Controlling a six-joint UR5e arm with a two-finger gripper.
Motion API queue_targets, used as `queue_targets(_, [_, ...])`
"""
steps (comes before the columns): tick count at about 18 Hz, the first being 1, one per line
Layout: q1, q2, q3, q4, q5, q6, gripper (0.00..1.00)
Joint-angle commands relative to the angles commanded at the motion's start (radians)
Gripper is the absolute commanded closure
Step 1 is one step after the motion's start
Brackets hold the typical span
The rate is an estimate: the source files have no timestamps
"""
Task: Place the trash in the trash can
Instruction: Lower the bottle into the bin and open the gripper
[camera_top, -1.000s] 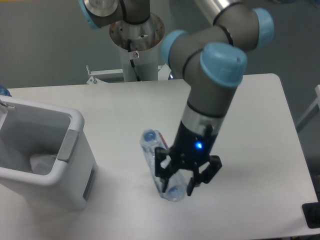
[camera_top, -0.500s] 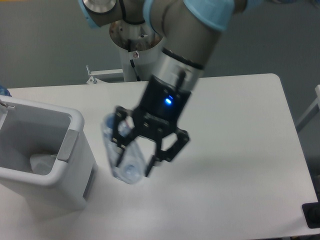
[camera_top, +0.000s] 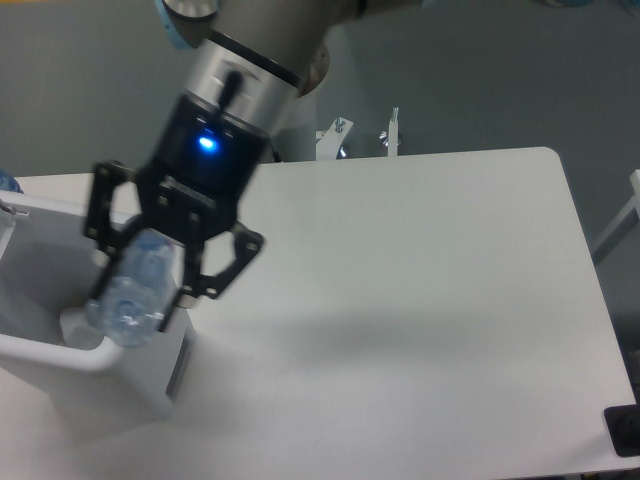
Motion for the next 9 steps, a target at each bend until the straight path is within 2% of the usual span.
queue_targets(9, [-0.106, -0.06, -0.011, 0.038, 0.009, 0.003, 0.44])
